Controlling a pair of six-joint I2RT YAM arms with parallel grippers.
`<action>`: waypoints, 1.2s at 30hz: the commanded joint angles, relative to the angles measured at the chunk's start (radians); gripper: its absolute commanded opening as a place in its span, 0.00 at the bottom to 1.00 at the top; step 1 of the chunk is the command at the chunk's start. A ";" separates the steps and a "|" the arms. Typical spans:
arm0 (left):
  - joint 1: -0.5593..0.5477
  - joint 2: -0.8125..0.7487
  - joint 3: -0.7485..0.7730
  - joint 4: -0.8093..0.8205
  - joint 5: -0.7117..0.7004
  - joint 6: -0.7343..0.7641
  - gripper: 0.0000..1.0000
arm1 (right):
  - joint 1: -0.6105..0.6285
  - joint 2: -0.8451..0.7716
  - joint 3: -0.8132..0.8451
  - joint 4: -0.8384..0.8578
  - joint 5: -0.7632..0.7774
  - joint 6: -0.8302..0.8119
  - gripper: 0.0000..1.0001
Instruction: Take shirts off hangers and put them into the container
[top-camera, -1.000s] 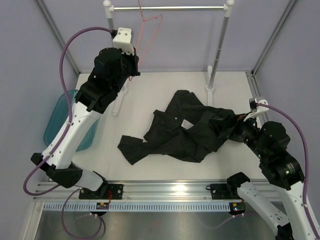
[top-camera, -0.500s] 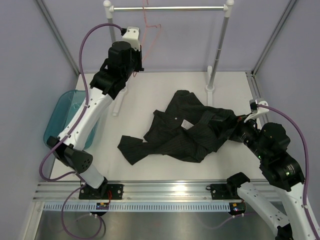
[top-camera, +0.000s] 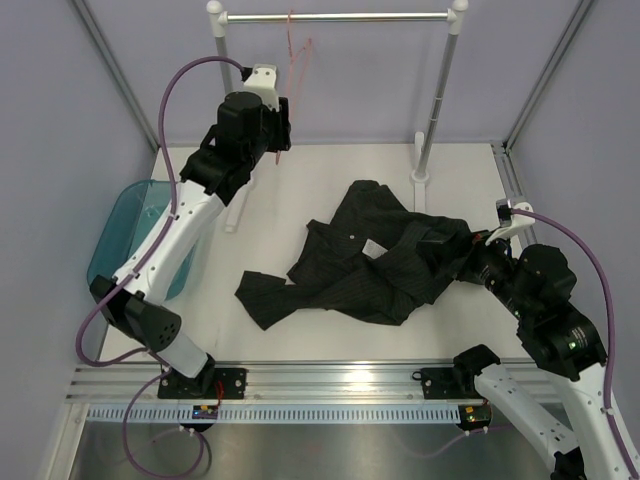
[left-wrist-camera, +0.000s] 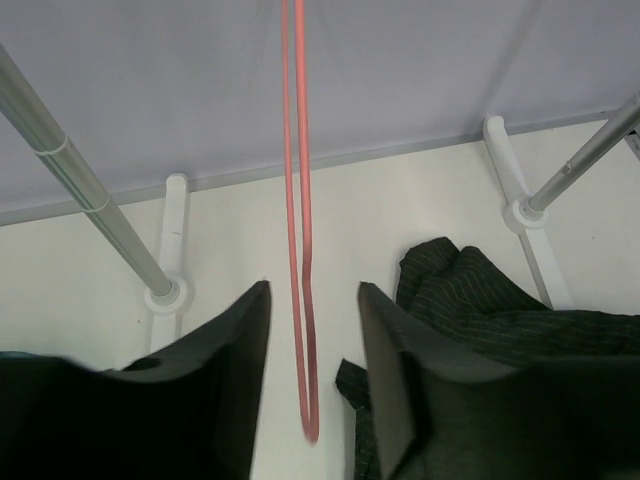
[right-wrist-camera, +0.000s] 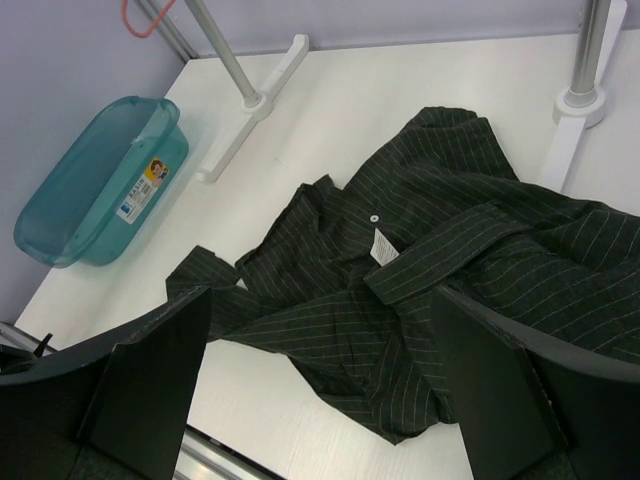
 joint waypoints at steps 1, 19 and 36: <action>0.006 -0.076 -0.017 0.051 0.017 -0.012 0.51 | 0.008 0.005 -0.002 0.016 0.013 0.006 0.99; -0.177 -0.297 -0.155 -0.026 0.169 -0.100 0.99 | 0.008 -0.018 0.033 -0.006 0.083 -0.015 1.00; -0.501 0.042 -0.276 0.282 0.195 -0.200 0.99 | 0.008 -0.169 -0.028 -0.053 0.180 0.060 0.99</action>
